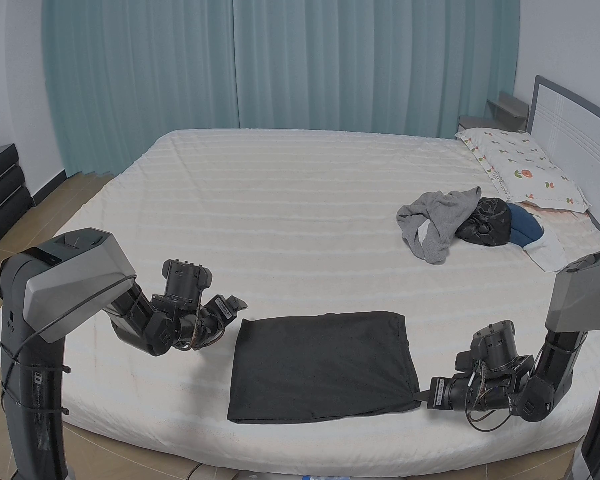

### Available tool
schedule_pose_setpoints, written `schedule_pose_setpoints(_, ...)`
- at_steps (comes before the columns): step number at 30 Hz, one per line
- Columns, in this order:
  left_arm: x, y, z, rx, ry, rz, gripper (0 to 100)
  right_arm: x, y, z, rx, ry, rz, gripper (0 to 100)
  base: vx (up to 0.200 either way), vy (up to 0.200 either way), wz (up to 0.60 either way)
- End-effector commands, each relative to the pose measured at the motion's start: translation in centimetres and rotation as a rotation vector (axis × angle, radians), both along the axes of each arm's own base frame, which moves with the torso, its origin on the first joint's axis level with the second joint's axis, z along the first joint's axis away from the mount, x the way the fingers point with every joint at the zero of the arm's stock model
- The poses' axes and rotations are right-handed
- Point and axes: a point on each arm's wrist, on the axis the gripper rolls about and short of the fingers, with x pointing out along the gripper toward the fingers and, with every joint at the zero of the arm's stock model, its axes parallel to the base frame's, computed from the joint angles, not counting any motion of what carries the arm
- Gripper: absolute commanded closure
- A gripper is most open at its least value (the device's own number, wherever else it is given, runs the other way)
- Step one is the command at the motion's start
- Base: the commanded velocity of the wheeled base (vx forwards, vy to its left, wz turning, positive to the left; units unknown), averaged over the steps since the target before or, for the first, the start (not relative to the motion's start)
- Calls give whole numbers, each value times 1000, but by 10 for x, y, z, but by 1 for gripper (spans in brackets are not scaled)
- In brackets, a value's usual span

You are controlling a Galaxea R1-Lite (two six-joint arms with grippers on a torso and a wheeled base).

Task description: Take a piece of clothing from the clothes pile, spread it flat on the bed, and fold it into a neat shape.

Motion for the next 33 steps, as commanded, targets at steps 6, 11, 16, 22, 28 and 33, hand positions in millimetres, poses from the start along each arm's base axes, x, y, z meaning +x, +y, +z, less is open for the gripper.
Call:
schedule_pose_setpoints(6,0,0,1,0,-3,-1,0,-6,-3,2,-21,-3,19,100,0,0,0)
schedule_pose_setpoints(11,0,0,1,0,-5,0,0,-3,-6,-1,-44,-15,35,0,0,0,0)
schedule_pose_setpoints(16,0,0,1,-1,-4,-1,0,18,-6,12,0,-95,4,0,0,0,0)
schedule_pose_setpoints(22,0,0,1,-2,-4,0,0,63,0,15,48,-147,-65,0,0,0,0)
schedule_pose_setpoints(28,0,0,1,-2,-2,1,0,99,17,10,113,-122,-118,0,0,0,0)
schedule_pose_setpoints(33,0,0,1,-2,-1,3,0,126,21,1,140,-139,-146,0,0,0,0)
